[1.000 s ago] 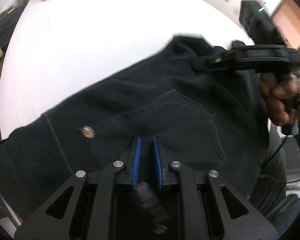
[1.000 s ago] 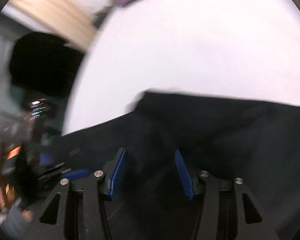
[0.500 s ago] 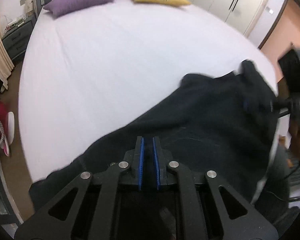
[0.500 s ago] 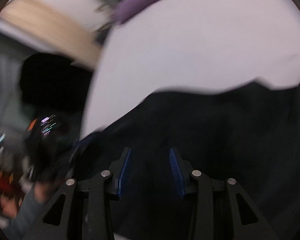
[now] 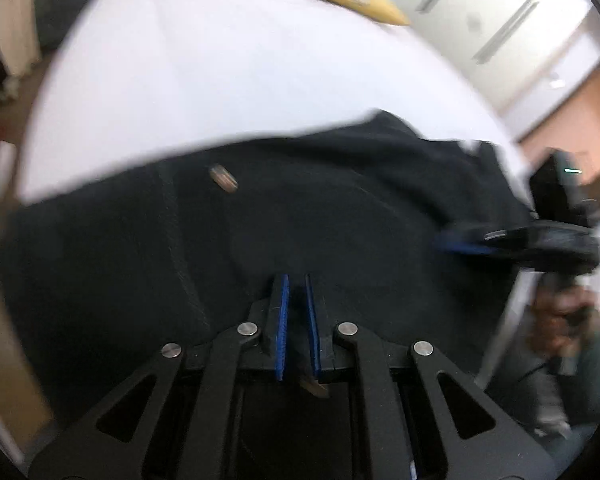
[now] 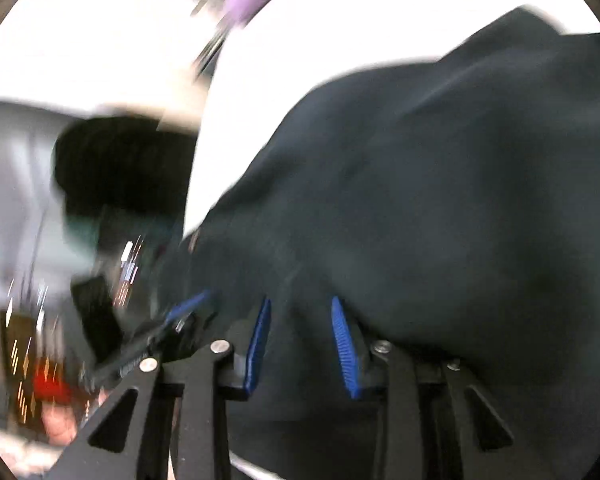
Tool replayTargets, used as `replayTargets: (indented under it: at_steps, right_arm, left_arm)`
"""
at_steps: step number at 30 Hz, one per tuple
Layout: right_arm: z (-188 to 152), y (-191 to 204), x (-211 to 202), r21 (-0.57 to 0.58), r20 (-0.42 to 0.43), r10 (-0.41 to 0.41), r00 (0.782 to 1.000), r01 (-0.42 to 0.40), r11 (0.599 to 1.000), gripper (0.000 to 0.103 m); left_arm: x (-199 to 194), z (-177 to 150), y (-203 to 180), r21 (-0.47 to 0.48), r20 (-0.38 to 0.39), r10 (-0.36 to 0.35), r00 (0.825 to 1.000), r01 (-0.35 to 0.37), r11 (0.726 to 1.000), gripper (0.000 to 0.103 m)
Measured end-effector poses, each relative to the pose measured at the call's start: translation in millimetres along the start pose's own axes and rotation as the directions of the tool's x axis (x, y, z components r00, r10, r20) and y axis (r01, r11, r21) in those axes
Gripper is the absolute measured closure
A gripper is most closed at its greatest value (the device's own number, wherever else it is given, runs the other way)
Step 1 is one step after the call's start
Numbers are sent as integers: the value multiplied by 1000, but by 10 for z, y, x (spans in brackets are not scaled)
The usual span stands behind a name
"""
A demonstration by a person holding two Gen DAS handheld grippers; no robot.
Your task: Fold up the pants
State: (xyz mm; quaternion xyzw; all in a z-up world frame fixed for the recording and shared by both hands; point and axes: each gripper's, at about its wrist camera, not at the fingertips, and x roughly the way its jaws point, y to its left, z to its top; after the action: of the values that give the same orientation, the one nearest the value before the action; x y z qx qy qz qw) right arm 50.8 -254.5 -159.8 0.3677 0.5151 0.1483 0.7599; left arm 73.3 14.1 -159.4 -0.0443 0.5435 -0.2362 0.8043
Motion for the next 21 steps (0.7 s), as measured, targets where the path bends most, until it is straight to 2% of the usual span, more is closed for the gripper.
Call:
replayTargets:
  at_steps: [1, 2, 3, 5, 7, 8, 10, 12, 15, 16, 17, 18, 20, 21]
  right_arm:
    - [-8, -6, -133, -4, 22, 13, 1000, -13, 1000, 56]
    - [-22, -9, -289, -21, 50, 37, 998, -36, 999, 46]
    - [-44, -31, -515, -45, 104, 62, 993, -58, 997, 42]
    - [7, -257, -999, -39, 248, 91, 965, -84, 996, 31]
    - [25, -763, -1457, 91, 380, 97, 920, -141, 986, 31]
    - [57, -1080, -1655, 187, 427, 70, 901, -164, 969, 30]
    - [123, -1500, -1907, 284, 481, 34, 876, -192, 939, 30]
    - [244, -1807, -2040, 347, 489, -14, 872, -180, 920, 30]
    - [458, -2057, -2050, 380, 469, -13, 883, -188, 906, 30]
    - [514, -2162, -2008, 405, 450, -27, 893, -177, 897, 32]
    - [582, -2265, -1935, 445, 435, -47, 899, -169, 879, 44]
    - [690, -2312, -1884, 465, 437, -39, 899, -189, 865, 51]
    - [805, -2454, -1824, 485, 436, -11, 900, -225, 845, 76]
    - [821, -2464, -1780, 493, 424, -15, 906, -216, 843, 83]
  left_arm:
    - [-37, 48, -45, -10, -4, 22, 1000, -22, 1000, 93]
    - [-98, 73, -124, -4, 6, 18, 1000, -18, 1000, 93]
    - [-175, 114, -228, 14, 29, -7, 1000, 7, 1000, 93]
    - [-216, 166, -447, 41, 50, -65, 997, 63, 997, 93]
    - [-120, 204, -697, 67, 32, -112, 993, 109, 992, 92]
    - [-16, 204, -803, 81, 14, -125, 992, 124, 989, 93]
    - [253, 170, -943, 89, -37, -113, 993, 116, 989, 93]
    - [509, 190, -947, 61, -93, -87, 992, 93, 994, 93]
    - [596, 230, -942, 25, -79, -124, 989, 126, 992, 93]
    - [595, 229, -890, -4, -81, -151, 985, 151, 989, 93]
    - [606, 229, -831, -33, -81, -181, 980, 178, 983, 93]
    - [616, 223, -784, -56, -81, -204, 976, 200, 978, 93]
    - [689, 234, -782, -74, -76, -222, 972, 216, 974, 93]
    - [648, 170, -760, -68, -73, -217, 974, 212, 975, 93]
